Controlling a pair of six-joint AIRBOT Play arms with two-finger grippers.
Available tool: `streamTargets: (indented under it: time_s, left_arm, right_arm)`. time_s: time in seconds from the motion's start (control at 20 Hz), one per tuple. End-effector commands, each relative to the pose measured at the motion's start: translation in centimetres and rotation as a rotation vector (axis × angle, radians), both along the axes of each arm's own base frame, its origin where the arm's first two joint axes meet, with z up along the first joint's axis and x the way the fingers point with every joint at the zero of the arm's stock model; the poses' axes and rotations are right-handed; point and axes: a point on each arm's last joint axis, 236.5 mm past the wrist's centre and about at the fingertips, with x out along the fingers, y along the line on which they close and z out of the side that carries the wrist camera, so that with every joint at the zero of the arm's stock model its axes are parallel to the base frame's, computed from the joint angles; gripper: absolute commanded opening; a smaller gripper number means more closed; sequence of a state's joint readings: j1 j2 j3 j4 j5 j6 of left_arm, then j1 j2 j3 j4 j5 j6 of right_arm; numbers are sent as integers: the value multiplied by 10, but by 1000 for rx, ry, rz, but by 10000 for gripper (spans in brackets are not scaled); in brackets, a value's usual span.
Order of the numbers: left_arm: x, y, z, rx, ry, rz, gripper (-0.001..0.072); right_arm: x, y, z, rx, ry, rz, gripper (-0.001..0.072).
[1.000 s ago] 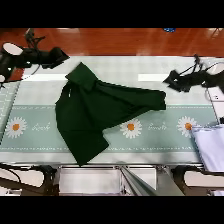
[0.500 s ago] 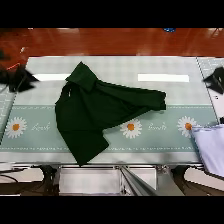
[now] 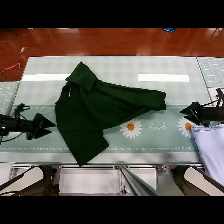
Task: Fold the shirts.
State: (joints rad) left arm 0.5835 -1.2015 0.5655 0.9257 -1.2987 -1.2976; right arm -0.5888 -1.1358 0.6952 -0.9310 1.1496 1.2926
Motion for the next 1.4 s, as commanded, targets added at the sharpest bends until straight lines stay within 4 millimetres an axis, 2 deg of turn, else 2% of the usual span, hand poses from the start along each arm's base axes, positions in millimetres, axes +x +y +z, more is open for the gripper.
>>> streamTargets:
  time_s: [0.0, 0.15, 0.2, 0.25, 0.35, 0.5, 0.65, 0.85, 1.05, 1.1, 1.15, 1.2, 1.3, 1.35]
  left_arm:
    - [-12, -30, -20, -21, 25, -14, 507]
    - [4, -50, -26, -2, -19, -46, 500]
    - [8, -55, -28, 8, -35, -57, 324]
    - [11, -58, -30, 26, -49, -75, 17]
    - [12, -64, -33, 44, -63, -102, 19]
    - [12, -66, -33, 45, -64, -110, 19]
    - [11, -66, -32, 42, -62, -112, 19]
    - [11, -67, -32, 40, -60, -113, 19]
    - [11, -67, -32, 40, -60, -113, 19]
    - [11, -67, -32, 40, -61, -113, 19]
    - [11, -67, -32, 40, -60, -112, 19]
    - [13, -66, -31, 41, -65, -112, 19]
    - [27, -62, -20, 50, -105, -113, 19]
    - [40, -60, -9, 54, -142, -120, 19]
  right_arm:
    - [-5, 12, -1, 36, -11, 21, 407]
    - [-4, 12, -1, 36, -13, 24, 407]
    - [-4, 11, -2, 35, -13, 21, 407]
    - [-4, 11, -4, 37, -8, 20, 407]
    - [-3, 15, -12, 68, 12, 19, 407]
    - [8, 37, -28, 112, 23, 75, 407]
    - [32, 50, -40, 106, 17, 103, 407]
    - [66, 68, -45, 101, 8, 167, 407]
    - [81, 83, -59, 111, 43, 188, 404]
    - [83, 87, -63, 112, 49, 197, 324]
    - [85, 88, -64, 113, 51, 201, 144]
    - [89, 90, -61, 114, 32, 210, 34]
    - [101, 92, -41, 121, -13, 243, 32]
    - [110, 93, -21, 122, -50, 270, 32]
